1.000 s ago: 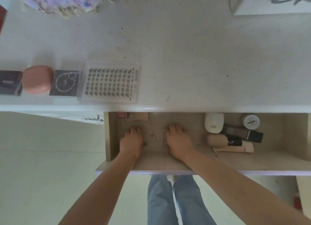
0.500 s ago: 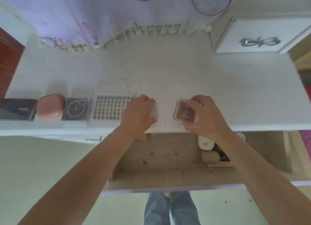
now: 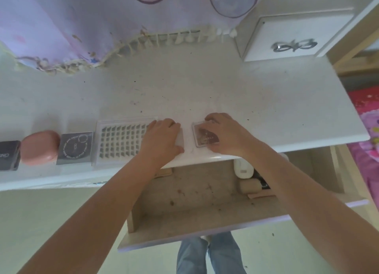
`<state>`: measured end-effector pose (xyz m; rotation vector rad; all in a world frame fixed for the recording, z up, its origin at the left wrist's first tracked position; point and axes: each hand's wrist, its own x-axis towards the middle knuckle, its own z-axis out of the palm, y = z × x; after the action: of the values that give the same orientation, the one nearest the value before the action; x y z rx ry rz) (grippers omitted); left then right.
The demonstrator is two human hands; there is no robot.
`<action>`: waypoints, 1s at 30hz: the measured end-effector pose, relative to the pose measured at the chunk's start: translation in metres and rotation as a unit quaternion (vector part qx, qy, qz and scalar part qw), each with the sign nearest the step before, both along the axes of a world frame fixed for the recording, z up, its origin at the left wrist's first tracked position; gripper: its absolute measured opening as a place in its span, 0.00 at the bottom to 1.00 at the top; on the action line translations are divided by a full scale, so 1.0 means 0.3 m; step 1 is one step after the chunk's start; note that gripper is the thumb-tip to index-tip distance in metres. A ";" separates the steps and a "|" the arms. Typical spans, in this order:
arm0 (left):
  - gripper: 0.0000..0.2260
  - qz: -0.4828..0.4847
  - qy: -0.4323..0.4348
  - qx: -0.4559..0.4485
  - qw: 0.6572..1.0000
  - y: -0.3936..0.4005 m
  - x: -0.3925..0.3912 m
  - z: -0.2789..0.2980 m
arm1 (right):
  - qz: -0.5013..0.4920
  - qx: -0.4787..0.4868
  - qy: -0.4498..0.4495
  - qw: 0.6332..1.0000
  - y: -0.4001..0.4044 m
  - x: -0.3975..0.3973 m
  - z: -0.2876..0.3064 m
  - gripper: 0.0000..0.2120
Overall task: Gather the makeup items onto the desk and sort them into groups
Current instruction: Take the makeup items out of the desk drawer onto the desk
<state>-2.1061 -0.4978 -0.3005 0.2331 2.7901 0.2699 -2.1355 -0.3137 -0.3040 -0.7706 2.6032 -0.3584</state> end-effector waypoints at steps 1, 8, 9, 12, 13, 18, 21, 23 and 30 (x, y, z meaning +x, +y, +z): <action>0.27 0.002 0.043 0.014 0.999 0.005 0.020 0.005 | -0.011 -0.011 -0.005 1.000 0.012 0.008 0.001 0.27; 0.11 -0.038 0.010 0.105 0.994 0.045 0.357 -0.182 | -0.204 -0.161 0.141 0.955 0.199 0.302 -0.063 0.05; 0.16 0.011 -0.076 0.058 0.995 0.036 0.375 -0.230 | -0.240 -0.130 0.082 0.959 0.212 0.339 -0.106 0.05; 0.30 0.127 -0.153 -0.030 0.980 0.007 0.353 -0.334 | -0.332 0.000 -0.066 0.941 0.218 0.379 -0.241 0.19; 0.31 0.144 -0.147 -0.044 0.978 0.007 0.335 -0.357 | -0.359 0.030 -0.077 0.929 0.208 0.369 -0.279 0.22; 0.35 0.160 -0.135 -0.098 0.973 0.029 0.279 -0.424 | -0.490 0.064 -0.044 0.868 0.132 0.291 -0.393 0.32; 0.27 0.156 -0.096 -0.114 0.976 0.041 0.275 -0.441 | -0.509 0.095 -0.022 0.855 0.114 0.242 -0.418 0.29; 0.26 0.150 -0.074 -0.111 0.980 0.051 0.302 -0.443 | -0.504 0.101 -0.008 0.858 0.112 0.236 -0.424 0.27; 0.26 0.024 -0.099 -0.116 0.988 0.081 0.412 -0.450 | -0.370 0.071 -0.025 0.926 0.085 0.329 -0.383 0.28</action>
<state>-1.9827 -0.4733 -0.4354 0.0773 2.6017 -0.0220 -2.0368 -0.2882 -0.4188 0.3005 2.7349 -0.3773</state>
